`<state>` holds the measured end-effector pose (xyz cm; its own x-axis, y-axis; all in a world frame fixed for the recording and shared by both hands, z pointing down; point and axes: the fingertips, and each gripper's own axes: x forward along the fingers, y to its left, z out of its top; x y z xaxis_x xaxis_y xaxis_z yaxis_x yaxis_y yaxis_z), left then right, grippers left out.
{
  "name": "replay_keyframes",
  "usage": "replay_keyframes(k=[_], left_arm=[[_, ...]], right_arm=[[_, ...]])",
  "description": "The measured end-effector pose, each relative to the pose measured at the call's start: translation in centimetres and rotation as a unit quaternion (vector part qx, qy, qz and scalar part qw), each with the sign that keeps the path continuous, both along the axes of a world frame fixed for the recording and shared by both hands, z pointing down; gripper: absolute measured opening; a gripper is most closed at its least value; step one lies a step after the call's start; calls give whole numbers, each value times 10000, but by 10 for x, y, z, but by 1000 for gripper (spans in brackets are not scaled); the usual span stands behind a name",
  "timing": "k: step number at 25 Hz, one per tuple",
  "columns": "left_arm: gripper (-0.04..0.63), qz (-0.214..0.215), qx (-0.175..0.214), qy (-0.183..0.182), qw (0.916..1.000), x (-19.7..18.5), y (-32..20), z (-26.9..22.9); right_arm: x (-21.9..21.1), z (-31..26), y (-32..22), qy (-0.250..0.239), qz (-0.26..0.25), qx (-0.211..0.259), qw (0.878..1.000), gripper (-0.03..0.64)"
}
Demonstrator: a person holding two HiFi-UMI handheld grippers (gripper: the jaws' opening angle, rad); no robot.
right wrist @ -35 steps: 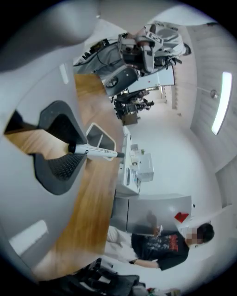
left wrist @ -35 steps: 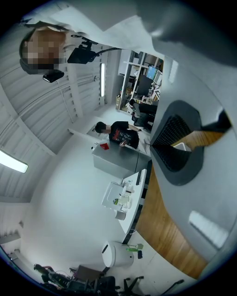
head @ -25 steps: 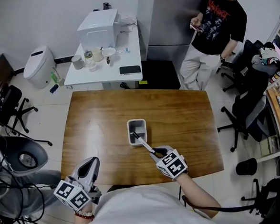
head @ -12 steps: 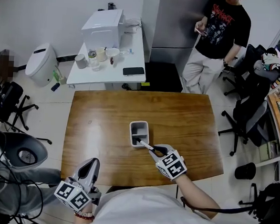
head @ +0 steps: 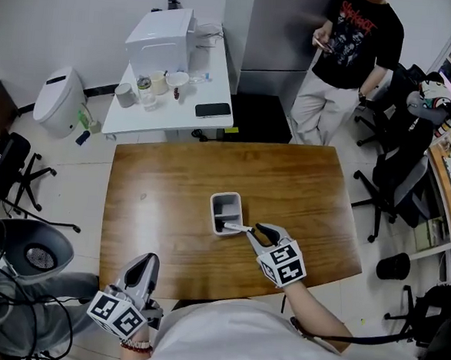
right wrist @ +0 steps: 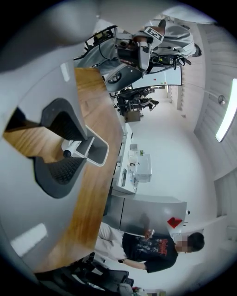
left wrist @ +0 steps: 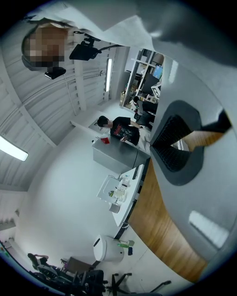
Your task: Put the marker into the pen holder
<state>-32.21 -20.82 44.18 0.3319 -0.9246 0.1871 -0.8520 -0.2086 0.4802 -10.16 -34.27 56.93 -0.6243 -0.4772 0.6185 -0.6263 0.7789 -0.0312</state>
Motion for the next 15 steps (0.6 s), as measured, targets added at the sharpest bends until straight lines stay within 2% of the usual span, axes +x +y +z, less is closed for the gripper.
replay_keyframes(k=[6,9,11,15], left_arm=[[-8,522,-6,226,9984,2,-14,19],[-8,815,-141,246,9963,5,-23,34],[-8,838,-161,205,9961,7,-26,34],[-8,910,-12,253,9955,21,-21,24]], right_arm=[[15,-12,23,-16,426,164,9990,104],[30,-17,38,-108,735,274,9969,91],[43,-18,49,-192,930,318,9950,56],[67,-28,65,-374,1144,436,9918,36]])
